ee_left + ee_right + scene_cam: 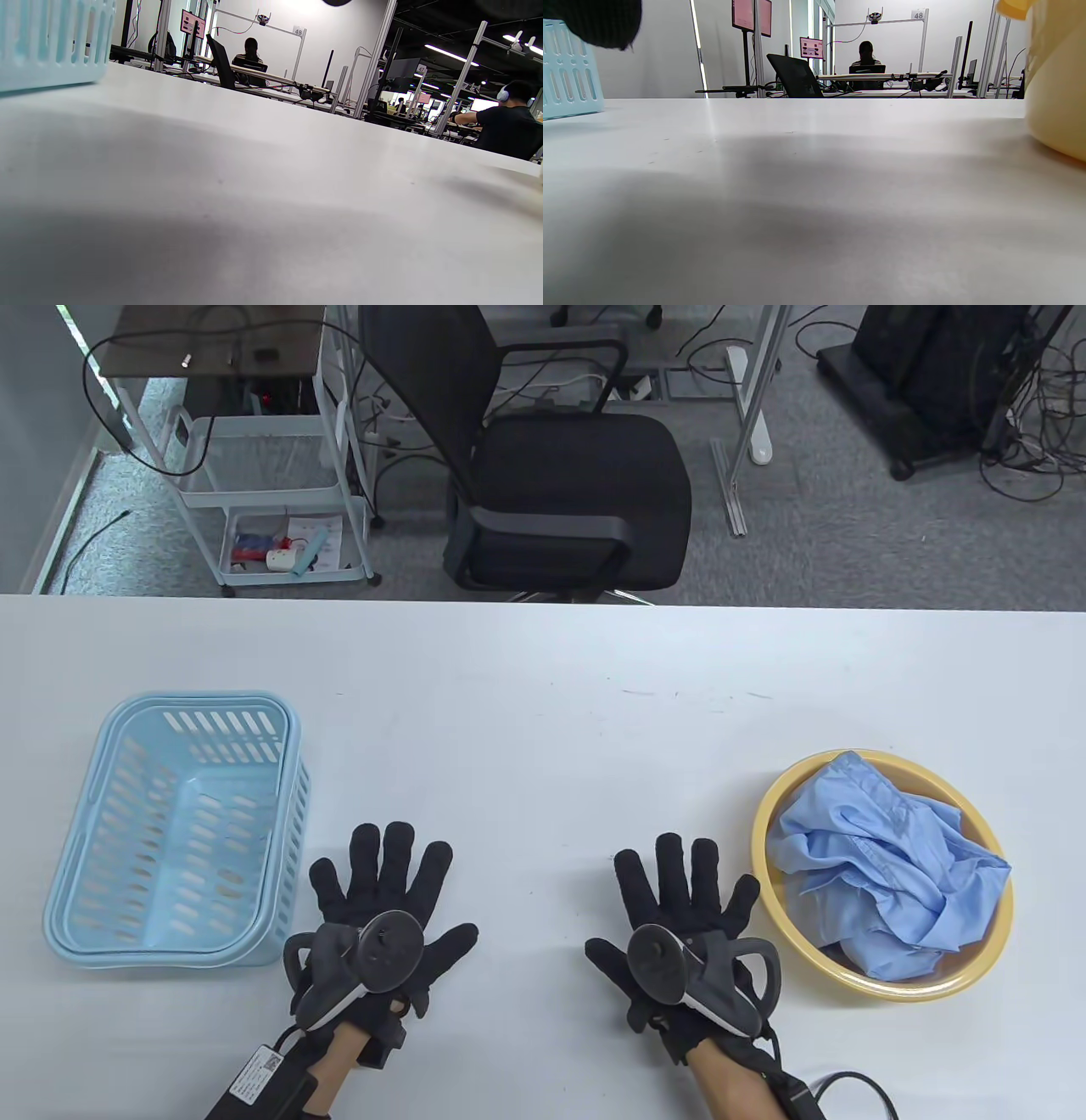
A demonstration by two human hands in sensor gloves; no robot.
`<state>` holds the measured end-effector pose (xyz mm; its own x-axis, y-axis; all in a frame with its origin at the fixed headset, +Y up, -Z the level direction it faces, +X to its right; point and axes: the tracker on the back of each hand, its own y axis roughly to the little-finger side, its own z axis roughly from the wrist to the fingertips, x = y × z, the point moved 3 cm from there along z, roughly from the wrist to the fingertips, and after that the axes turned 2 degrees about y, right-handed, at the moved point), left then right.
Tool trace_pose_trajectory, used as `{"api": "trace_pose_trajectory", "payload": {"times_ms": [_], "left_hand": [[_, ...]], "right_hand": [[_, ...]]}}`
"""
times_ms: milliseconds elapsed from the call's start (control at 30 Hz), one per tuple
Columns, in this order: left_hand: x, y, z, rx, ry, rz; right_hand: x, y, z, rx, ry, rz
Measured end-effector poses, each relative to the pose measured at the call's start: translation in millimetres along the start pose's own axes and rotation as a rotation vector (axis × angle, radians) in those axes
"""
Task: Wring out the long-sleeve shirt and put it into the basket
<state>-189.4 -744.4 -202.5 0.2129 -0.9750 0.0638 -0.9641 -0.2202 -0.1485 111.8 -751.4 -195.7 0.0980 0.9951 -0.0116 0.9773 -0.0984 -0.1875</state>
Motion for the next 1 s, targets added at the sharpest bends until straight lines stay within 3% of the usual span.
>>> {"api": "trace_pose_trajectory", "payload": {"times_ms": [267,533,767,1000], "left_hand": [[0,-1,-1,0.002,0.003,0.012],[-2,2,-4,-0.006,-0.001,0.0],[-3,4,-6,-0.009,-0.007,0.0],[-3,8,-7,-0.023,0.0,-0.003]], "right_hand": [[4,-5,2,-0.003,-0.017,0.028],[48,4,-6,-0.01,0.103,0.057],[100,38,-11,-0.082,0.197,0.067],[131,99,-15,-0.261,0.166,0.056]]}}
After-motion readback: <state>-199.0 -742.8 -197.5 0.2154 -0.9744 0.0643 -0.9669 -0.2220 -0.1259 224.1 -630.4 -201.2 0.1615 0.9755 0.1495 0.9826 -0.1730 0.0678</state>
